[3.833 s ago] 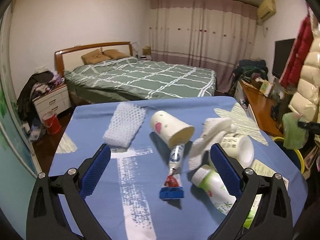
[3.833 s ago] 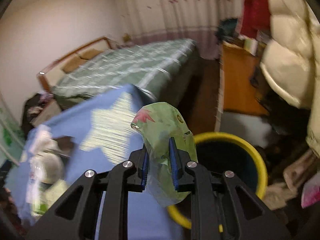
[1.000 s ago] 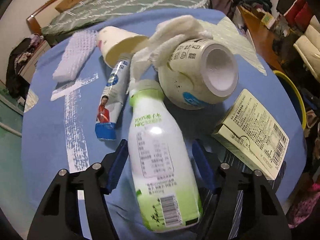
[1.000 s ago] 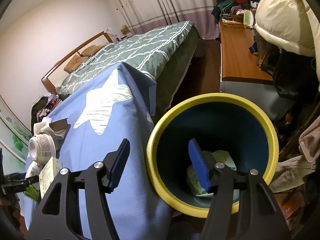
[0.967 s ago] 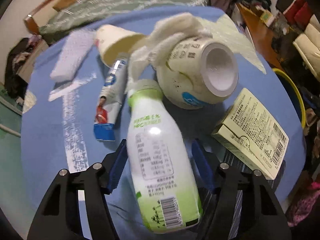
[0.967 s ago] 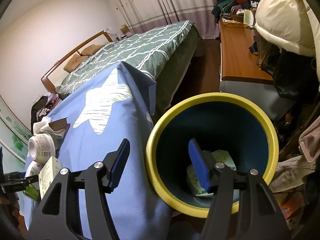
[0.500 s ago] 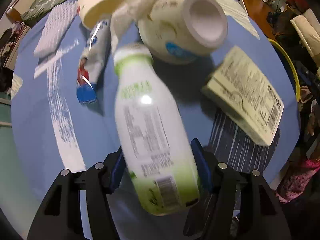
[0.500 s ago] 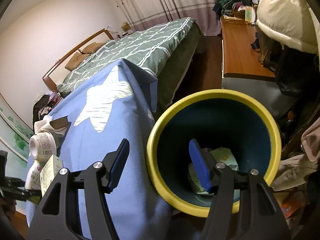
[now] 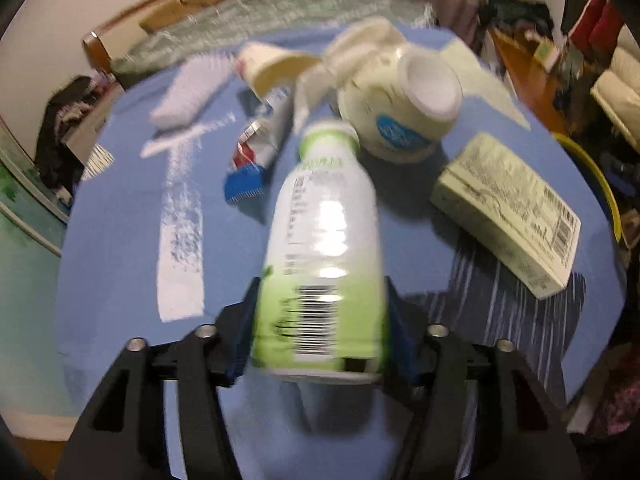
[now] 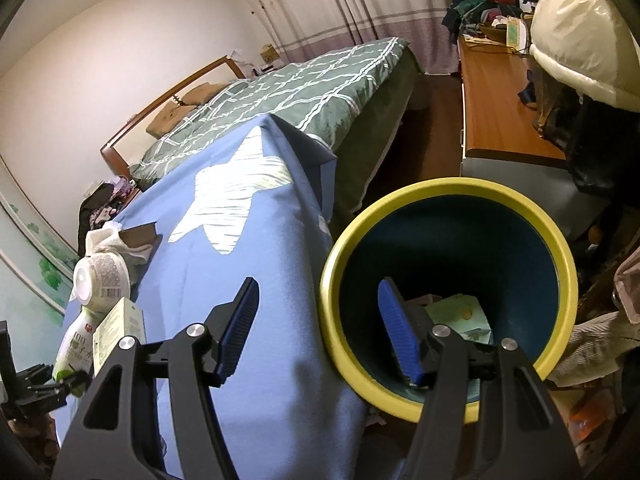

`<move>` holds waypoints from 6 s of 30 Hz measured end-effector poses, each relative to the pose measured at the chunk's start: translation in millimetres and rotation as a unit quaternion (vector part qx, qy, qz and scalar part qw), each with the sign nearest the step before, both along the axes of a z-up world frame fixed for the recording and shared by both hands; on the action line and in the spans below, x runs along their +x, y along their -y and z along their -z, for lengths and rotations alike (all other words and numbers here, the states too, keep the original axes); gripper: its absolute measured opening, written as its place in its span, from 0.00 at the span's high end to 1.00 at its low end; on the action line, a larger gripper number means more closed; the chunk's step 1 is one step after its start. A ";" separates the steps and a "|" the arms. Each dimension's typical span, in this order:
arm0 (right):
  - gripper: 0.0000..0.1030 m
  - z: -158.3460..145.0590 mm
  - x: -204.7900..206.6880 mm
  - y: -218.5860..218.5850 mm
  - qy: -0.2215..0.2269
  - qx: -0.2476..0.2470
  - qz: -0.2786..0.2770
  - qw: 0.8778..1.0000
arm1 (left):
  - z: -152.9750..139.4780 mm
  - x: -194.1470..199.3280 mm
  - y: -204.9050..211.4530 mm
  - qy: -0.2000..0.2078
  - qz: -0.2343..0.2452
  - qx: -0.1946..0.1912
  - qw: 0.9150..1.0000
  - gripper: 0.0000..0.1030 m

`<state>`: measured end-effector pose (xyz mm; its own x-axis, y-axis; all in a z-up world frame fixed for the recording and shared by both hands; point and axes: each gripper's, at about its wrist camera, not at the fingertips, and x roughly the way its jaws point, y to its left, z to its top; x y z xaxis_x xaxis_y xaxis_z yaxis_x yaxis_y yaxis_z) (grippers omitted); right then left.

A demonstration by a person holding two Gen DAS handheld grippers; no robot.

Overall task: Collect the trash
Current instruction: 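Carry the bottle to the yellow bin and open the left gripper, then grasp the white cup wrapped in tissue with the right gripper, then carry the cup over the yellow bin and open the right gripper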

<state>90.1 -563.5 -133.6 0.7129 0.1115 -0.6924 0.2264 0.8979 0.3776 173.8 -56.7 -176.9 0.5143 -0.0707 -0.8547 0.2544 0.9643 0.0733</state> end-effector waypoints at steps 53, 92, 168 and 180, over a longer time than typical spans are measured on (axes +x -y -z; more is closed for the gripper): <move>0.43 -35.3 -95.1 96.5 0.032 -0.047 0.134 0.989 | -83.3 10.6 366.7 0.104 0.363 -0.084 0.922 0.50; 0.42 -24.7 1.2 -70.3 0.003 -0.064 -0.067 0.996 | -106.2 34.0 -47.6 0.267 -0.016 -0.104 0.958 0.05; 0.28 -118.1 8.1 -114.1 0.109 -0.024 -0.087 0.990 | -49.6 49.3 -90.5 0.238 -0.073 -0.145 0.958 0.05; 0.27 -24.0 7.2 12.7 -0.025 -0.051 0.114 0.992 | -45.3 50.8 -79.8 0.235 -0.059 -0.126 0.962 0.05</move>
<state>97.3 -576.2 -109.6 0.6765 -0.1224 -0.7262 0.4445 0.8541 0.2701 224.6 23.1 -131.6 0.8573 -0.1621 -0.4886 0.1379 0.9868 -0.0853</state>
